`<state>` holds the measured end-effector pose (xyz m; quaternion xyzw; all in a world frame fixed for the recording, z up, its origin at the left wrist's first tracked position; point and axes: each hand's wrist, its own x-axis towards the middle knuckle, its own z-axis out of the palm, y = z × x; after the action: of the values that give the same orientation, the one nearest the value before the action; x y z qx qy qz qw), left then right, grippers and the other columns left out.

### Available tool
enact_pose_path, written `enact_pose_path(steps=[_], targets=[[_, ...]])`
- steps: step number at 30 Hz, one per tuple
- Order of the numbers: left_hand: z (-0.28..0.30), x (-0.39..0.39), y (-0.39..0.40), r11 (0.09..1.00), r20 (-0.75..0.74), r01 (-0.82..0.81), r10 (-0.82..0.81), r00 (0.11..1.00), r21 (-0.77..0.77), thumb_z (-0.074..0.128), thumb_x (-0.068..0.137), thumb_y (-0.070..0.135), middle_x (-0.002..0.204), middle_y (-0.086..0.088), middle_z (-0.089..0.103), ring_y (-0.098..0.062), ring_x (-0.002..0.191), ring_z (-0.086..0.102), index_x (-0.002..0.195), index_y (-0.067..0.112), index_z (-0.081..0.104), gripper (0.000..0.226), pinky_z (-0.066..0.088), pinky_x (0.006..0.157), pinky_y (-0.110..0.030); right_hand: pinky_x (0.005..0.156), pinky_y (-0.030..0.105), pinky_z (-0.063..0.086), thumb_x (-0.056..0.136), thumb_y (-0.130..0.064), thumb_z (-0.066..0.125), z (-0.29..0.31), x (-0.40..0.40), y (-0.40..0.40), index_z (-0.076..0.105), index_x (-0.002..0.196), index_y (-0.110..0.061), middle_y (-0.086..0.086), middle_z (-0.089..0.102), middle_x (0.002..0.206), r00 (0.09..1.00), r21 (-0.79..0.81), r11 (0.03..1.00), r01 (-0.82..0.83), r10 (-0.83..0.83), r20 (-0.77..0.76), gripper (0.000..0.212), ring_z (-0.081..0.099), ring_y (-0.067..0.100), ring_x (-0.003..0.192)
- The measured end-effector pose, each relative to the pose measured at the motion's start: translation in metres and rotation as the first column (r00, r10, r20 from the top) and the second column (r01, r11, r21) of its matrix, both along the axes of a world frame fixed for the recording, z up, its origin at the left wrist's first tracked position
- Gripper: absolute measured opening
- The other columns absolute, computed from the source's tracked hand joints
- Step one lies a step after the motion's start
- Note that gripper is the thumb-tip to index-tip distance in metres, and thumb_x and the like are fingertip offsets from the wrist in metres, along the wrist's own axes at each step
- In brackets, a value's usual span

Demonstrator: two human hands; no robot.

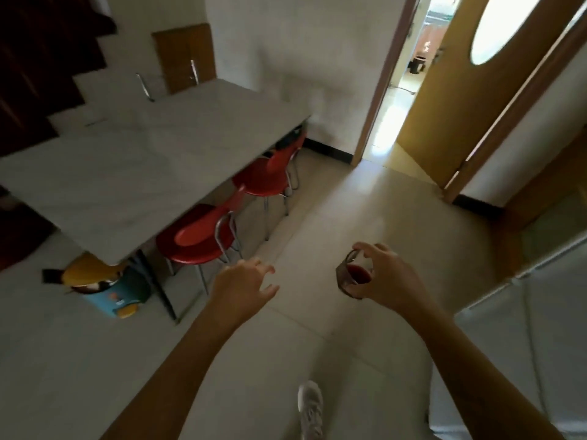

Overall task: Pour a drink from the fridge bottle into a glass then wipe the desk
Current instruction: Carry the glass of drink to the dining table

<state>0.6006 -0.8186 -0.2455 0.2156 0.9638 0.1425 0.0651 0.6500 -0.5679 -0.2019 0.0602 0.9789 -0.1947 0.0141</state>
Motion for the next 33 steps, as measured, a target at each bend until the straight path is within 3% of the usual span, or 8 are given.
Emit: enact_pose_path(steps=[9,17,21,26,33], targets=[[-0.002,-0.094,-0.01,0.952,-0.007,-0.305,0.305,0.952,0.009,0.049,0.088,0.046,0.12,0.007,0.057,-0.015,0.107,0.053,0.117,0.029,0.057,0.035,0.04,0.082,-0.03,0.071,0.026,0.045,0.065,-0.039,0.075,-0.013,-0.162,-0.033,0.049,0.123,-0.023,-0.002,0.055,0.107,0.95,-0.058,0.949,-0.31,0.311,0.006,0.065,0.055,0.016,0.091],[-0.007,-0.183,-0.005,0.89,-0.051,-0.452,0.455,0.889,0.057,0.051,0.084,0.046,0.115,0.01,0.06,-0.012,0.104,0.057,0.111,0.03,0.061,0.032,0.042,0.08,-0.028,0.081,0.034,0.05,0.065,-0.041,0.075,-0.014,-0.298,-0.056,0.041,0.134,-0.028,-0.002,0.052,0.127,0.861,0.034,0.861,-0.508,0.507,0.031,0.077,0.058,0.021,0.105],[-0.008,-0.217,-0.02,0.84,-0.01,-0.54,0.541,0.841,0.051,0.052,0.086,0.045,0.116,0.01,0.059,-0.011,0.105,0.055,0.115,0.031,0.059,0.033,0.04,0.084,-0.028,0.082,0.038,0.051,0.064,-0.039,0.075,-0.017,-0.354,-0.078,0.04,0.134,-0.03,-0.001,0.052,0.126,0.82,0.014,0.82,-0.572,0.571,0.047,0.079,0.059,0.023,0.104],[-0.017,-0.272,-0.06,0.788,0.09,-0.615,0.613,0.785,0.001,0.048,0.087,0.043,0.126,0.009,0.053,-0.014,0.114,0.05,0.12,0.03,0.054,0.036,0.036,0.093,-0.033,0.082,0.032,0.047,0.065,-0.042,0.074,-0.024,-0.423,-0.12,0.042,0.133,-0.028,-0.001,0.052,0.125,0.78,0.009,0.781,-0.625,0.624,0.053,0.076,0.057,0.022,0.107],[-0.03,-0.354,-0.124,0.786,0.126,-0.617,0.617,0.777,-0.044,0.045,0.091,0.046,0.129,0.009,0.051,-0.014,0.117,0.048,0.122,0.03,0.051,0.035,0.035,0.094,-0.033,0.08,0.034,0.049,0.066,-0.042,0.074,-0.034,-0.517,-0.184,0.041,0.132,-0.025,0.002,0.052,0.121,0.744,0.019,0.746,-0.666,0.662,0.096,0.075,0.058,0.024,0.101]])
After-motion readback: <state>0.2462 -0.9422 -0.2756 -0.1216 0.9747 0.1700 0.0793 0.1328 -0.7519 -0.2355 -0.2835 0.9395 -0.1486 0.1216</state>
